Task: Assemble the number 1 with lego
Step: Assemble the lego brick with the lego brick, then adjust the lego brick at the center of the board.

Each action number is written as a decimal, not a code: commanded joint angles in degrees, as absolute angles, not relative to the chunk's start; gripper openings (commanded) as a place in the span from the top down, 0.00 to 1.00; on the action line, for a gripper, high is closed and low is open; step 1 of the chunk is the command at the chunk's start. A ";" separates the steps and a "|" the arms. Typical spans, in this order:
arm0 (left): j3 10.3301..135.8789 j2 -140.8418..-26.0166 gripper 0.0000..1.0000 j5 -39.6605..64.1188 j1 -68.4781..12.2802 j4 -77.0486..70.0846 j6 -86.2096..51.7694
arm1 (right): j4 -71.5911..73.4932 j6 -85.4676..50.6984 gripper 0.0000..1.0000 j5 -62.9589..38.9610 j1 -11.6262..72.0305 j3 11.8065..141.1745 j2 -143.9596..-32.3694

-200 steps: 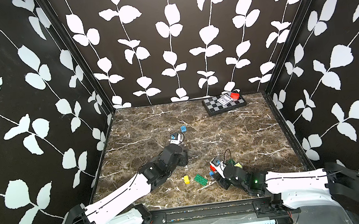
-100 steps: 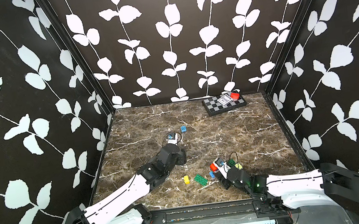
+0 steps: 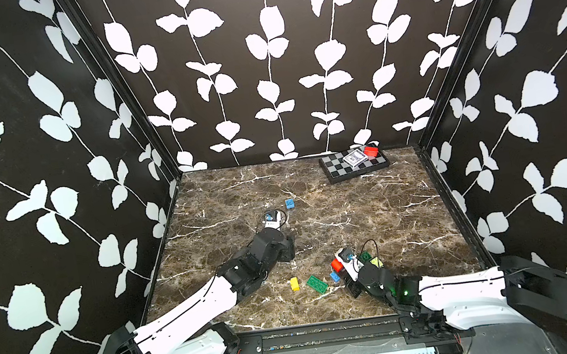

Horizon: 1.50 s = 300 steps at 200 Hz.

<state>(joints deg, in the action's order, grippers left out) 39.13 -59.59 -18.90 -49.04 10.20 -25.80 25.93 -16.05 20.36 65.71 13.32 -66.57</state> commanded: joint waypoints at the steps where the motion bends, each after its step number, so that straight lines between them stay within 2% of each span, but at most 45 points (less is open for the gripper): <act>1: 38.34 -58.27 0.32 -18.72 -48.69 8.88 -26.20 | 28.29 -16.27 0.61 20.22 66.09 11.54 -66.88; 39: 38.38 -58.18 0.32 -18.98 -48.74 8.75 -26.16 | 27.71 -15.91 0.66 19.74 66.09 11.97 -66.42; 75: 38.29 -58.03 0.32 -19.33 -48.69 8.70 -26.39 | 21.06 -15.74 0.72 19.34 66.09 13.27 -61.75; 109: 38.23 -57.70 0.32 -20.19 -48.69 8.53 -26.65 | 4.93 -16.92 0.78 20.07 66.09 18.41 -53.93; 125: 38.15 -57.22 0.32 -21.21 -48.69 8.44 -26.85 | -6.02 -19.34 0.87 21.29 66.01 22.91 -51.05; 160: 37.69 -56.08 0.32 -23.87 -48.66 8.14 -27.16 | -27.06 -25.39 0.95 18.84 64.34 35.43 -50.45; 194: 37.37 -55.85 0.32 -25.03 -48.43 7.65 -26.72 | -41.45 -27.78 1.00 11.89 58.97 49.35 -58.75; 253: 36.71 -55.04 0.32 -25.40 -47.45 7.17 -25.93 | -61.24 -24.92 1.00 -0.96 49.59 74.63 -81.67; 300: 35.89 -53.54 0.32 -25.96 -46.42 7.04 -25.66 | -77.25 -27.32 1.00 -6.97 42.81 93.24 -99.40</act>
<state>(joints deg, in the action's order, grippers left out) 37.23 -55.31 -24.80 -47.09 8.21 -26.33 -64.66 -25.67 -2.42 45.28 85.38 -93.49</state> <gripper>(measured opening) 0.676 0.330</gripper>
